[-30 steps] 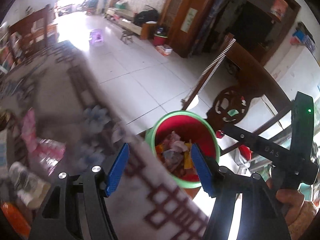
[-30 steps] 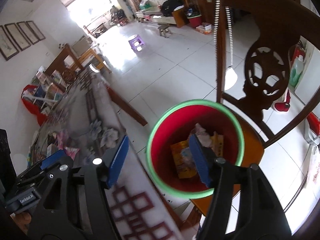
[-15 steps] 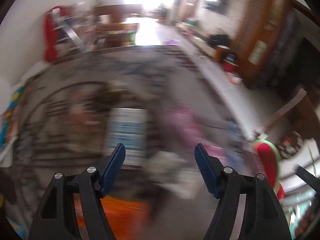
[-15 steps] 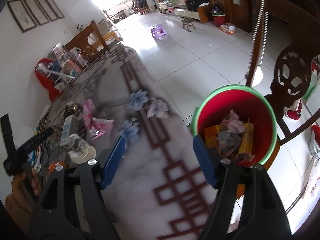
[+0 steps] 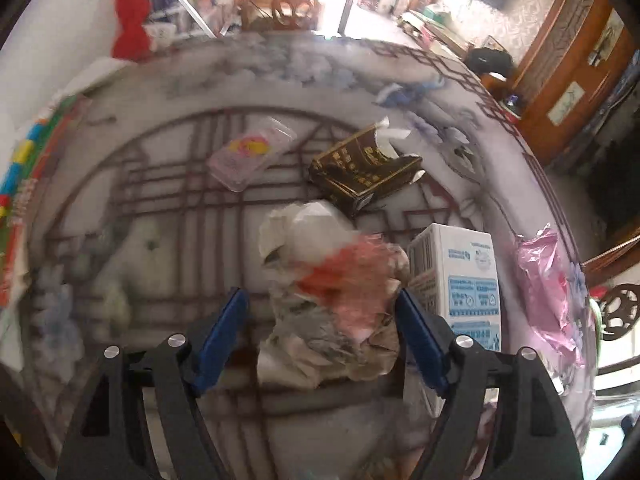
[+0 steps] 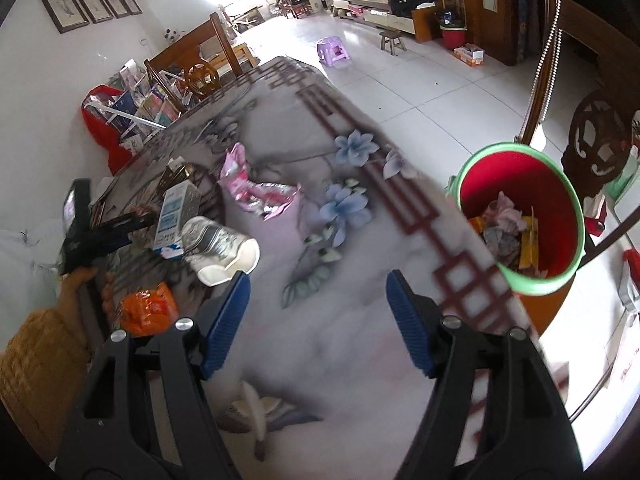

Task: Collect trash
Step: 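Grasp the crumpled patterned paper with the left gripper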

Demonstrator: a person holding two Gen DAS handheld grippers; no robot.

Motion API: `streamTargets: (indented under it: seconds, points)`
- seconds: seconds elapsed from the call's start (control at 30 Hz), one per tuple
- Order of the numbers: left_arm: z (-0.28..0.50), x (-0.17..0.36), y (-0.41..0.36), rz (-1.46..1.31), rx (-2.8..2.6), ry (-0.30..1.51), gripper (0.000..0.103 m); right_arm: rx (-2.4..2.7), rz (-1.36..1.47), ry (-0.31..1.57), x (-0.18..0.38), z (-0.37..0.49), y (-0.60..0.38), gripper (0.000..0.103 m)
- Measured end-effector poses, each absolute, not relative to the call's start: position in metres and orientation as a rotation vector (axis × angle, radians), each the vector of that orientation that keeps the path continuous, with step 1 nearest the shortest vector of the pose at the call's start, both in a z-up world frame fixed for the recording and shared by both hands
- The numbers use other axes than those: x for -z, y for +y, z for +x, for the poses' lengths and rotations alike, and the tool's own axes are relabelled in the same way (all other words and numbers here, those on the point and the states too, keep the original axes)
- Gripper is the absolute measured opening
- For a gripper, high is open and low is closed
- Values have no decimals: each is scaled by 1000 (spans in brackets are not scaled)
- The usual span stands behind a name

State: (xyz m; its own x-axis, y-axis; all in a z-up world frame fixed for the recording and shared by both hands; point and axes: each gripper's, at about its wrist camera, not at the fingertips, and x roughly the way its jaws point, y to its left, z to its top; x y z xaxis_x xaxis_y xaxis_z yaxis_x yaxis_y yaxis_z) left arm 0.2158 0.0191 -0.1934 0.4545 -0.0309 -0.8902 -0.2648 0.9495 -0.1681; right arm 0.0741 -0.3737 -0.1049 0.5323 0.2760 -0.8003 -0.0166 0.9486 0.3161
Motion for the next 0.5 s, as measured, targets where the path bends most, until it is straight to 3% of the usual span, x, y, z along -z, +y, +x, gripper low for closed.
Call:
streamTargets:
  seconds: [0.03,0.13,0.5]
  points:
    - [217,194,20,-319,-126,1095,53,-174,283,998,105,71,-370,69]
    - [212,187,16,-299,-84,1079,46,-173,277,1006,106,66,-354,69]
    - [86,145,26,-305,12,984,45,-376,99,1029,107,117,-240,69]
